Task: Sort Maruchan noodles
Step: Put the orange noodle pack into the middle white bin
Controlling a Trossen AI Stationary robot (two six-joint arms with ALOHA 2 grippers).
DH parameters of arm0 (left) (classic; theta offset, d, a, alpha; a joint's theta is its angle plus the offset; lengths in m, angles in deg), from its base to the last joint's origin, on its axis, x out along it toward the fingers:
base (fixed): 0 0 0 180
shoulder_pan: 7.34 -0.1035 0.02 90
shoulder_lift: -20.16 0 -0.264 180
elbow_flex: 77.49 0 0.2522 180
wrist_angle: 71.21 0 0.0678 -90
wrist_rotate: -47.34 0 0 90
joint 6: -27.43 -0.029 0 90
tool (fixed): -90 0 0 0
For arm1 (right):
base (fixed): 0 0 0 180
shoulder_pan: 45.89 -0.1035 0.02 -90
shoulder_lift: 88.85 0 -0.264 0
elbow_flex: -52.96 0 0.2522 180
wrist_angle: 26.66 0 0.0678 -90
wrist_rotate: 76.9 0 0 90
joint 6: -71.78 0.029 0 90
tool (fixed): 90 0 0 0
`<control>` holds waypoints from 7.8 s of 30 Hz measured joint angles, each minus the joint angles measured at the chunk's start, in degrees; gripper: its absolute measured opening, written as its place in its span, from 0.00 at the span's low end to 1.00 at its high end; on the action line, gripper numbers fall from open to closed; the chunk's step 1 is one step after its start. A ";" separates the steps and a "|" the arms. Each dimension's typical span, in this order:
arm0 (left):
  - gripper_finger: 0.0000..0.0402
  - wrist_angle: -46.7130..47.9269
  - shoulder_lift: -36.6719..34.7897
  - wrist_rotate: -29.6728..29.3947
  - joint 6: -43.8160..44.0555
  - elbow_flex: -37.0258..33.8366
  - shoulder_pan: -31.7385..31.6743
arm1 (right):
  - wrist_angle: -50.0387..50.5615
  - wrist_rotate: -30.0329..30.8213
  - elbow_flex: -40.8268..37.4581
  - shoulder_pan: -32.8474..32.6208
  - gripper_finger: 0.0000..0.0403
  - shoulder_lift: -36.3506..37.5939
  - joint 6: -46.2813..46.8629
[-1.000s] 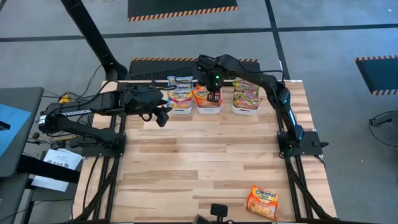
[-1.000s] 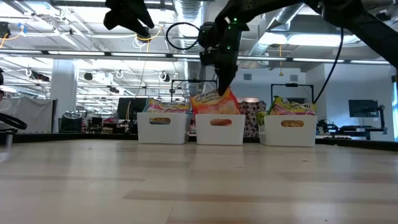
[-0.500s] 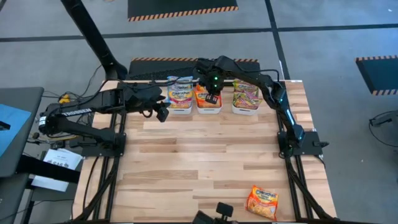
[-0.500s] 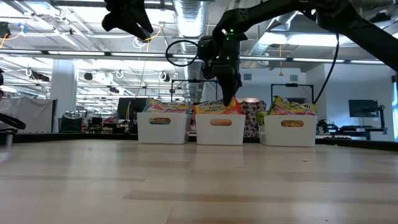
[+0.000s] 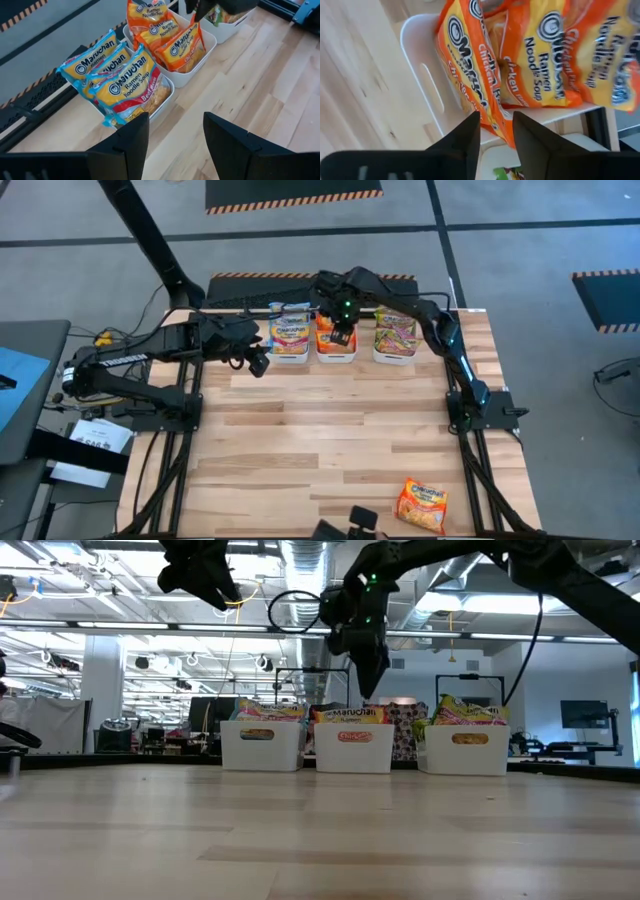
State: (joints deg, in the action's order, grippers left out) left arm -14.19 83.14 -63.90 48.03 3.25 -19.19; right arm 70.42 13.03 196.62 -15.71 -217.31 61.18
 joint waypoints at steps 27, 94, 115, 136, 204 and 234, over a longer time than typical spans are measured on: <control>0.43 2.26 -0.01 1.83 0.10 -0.02 0.02 | 6.69 -4.44 -12.97 -4.91 0.38 26.31 16.29; 0.43 2.29 -0.01 14.86 -5.88 -0.01 2.51 | -34.27 -17.13 -73.65 -78.55 0.55 38.62 112.76; 0.43 2.32 -0.01 14.85 -4.46 -0.01 2.51 | -40.10 -27.24 -73.54 -72.69 0.45 24.59 104.36; 0.43 2.32 -0.02 14.38 -6.67 -0.02 2.51 | -34.00 -26.16 -68.24 -69.70 0.01 22.64 104.57; 0.43 2.32 0.00 8.41 -15.57 0.00 -19.26 | -19.57 6.58 -23.51 -3.73 0.00 22.25 7.21; 0.43 2.30 -0.01 8.40 -13.88 -0.01 -21.18 | -20.25 4.44 -23.59 -5.29 0.05 14.57 8.90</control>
State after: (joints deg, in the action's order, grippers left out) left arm -11.89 83.13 -55.50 34.15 3.24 -40.37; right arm 50.17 17.47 173.03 -21.01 -202.74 70.08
